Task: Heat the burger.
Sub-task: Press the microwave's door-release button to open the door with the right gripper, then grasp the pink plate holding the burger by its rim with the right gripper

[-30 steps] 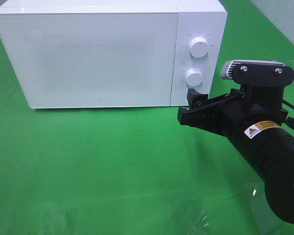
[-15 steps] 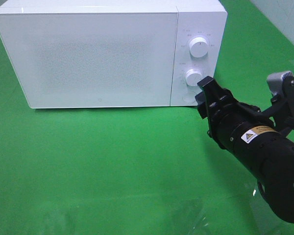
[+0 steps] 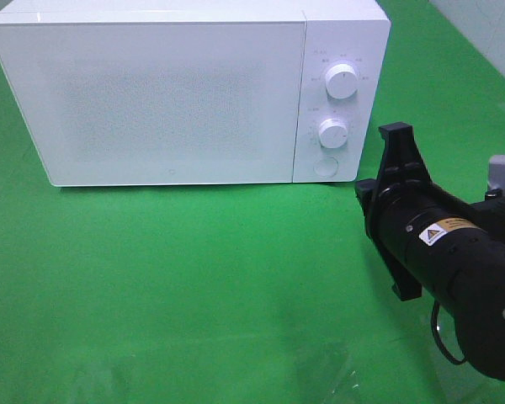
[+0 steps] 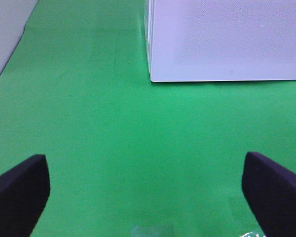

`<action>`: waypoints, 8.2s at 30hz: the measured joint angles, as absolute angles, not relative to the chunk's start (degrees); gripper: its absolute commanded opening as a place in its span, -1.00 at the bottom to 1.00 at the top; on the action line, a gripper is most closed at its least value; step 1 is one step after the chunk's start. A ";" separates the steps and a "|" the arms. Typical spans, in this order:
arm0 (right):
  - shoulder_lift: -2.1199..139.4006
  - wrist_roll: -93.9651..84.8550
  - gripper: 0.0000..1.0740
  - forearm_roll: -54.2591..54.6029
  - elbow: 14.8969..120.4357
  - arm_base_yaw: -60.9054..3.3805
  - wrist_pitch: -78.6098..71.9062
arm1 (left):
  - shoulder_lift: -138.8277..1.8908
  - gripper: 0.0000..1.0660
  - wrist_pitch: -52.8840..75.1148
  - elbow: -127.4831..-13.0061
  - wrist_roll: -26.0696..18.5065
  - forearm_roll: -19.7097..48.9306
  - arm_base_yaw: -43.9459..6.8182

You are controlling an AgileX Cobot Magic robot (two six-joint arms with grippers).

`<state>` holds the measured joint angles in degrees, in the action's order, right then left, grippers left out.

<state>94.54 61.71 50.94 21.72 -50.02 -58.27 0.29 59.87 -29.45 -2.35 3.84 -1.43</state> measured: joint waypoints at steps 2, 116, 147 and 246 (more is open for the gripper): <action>94.88 61.76 -1.00 51.57 21.72 -50.02 -58.33 | 0.29 0.84 59.87 -29.45 -2.35 3.84 -1.43; 124.68 75.40 -1.00 39.76 51.57 -31.51 -52.65 | 0.29 0.84 59.87 -29.45 -2.35 3.90 -1.43; 124.10 71.39 -0.97 50.08 55.41 -32.60 -46.93 | 0.29 0.84 59.87 -29.45 -2.35 3.90 -1.43; 89.84 -74.66 -0.56 8.48 57.93 -32.83 30.14 | 0.29 0.84 59.87 -29.45 -2.35 3.90 -1.43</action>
